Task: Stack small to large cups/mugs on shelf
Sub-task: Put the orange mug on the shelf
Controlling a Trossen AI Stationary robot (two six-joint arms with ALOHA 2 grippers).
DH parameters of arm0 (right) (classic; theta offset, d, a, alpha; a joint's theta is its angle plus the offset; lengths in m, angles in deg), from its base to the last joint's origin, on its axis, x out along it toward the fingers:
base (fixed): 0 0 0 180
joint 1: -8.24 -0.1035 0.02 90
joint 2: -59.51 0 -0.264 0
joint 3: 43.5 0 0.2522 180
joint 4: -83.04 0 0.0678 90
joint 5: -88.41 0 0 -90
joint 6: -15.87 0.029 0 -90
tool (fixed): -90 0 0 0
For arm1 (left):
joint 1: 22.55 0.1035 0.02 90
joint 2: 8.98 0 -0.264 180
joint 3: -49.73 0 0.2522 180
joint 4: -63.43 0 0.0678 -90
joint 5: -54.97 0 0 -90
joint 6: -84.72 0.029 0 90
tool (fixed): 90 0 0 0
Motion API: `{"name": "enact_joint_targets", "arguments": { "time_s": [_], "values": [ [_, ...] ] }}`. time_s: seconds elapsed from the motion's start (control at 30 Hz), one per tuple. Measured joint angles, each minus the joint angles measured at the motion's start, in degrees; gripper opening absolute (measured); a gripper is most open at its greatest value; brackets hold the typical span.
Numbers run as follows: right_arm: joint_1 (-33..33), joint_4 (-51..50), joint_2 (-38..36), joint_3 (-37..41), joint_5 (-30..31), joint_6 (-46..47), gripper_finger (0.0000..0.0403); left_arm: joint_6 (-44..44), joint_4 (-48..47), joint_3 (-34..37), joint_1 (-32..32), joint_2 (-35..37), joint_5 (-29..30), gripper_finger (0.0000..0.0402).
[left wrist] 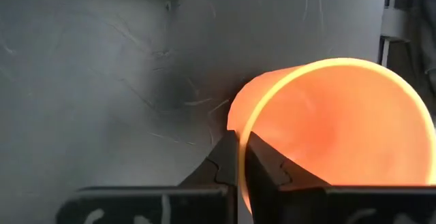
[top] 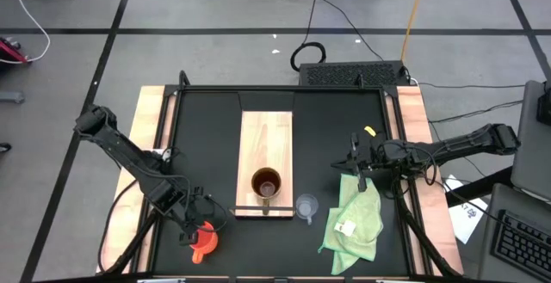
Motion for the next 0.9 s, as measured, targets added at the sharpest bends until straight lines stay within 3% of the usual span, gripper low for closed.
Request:
{"name": "enact_joint_targets", "arguments": {
  "time_s": [0.33,0.67,0.9],
  "values": [
    [-0.02,-0.04,0.00,0.00,0.00,-0.60,0.0000,4.94,-0.60,0.02,0.28,4.88,0.50,0.0005],
    [-0.02,-0.75,0.02,0.00,0.00,-0.63,0.0000,11.26,-5.35,0.02,-0.57,21.56,17.58,0.0004],
    [-0.02,-1.77,0.02,0.00,0.00,-0.64,0.0000,15.36,-5.15,0.02,-2.80,27.47,26.59,0.0004]
  ]
}}
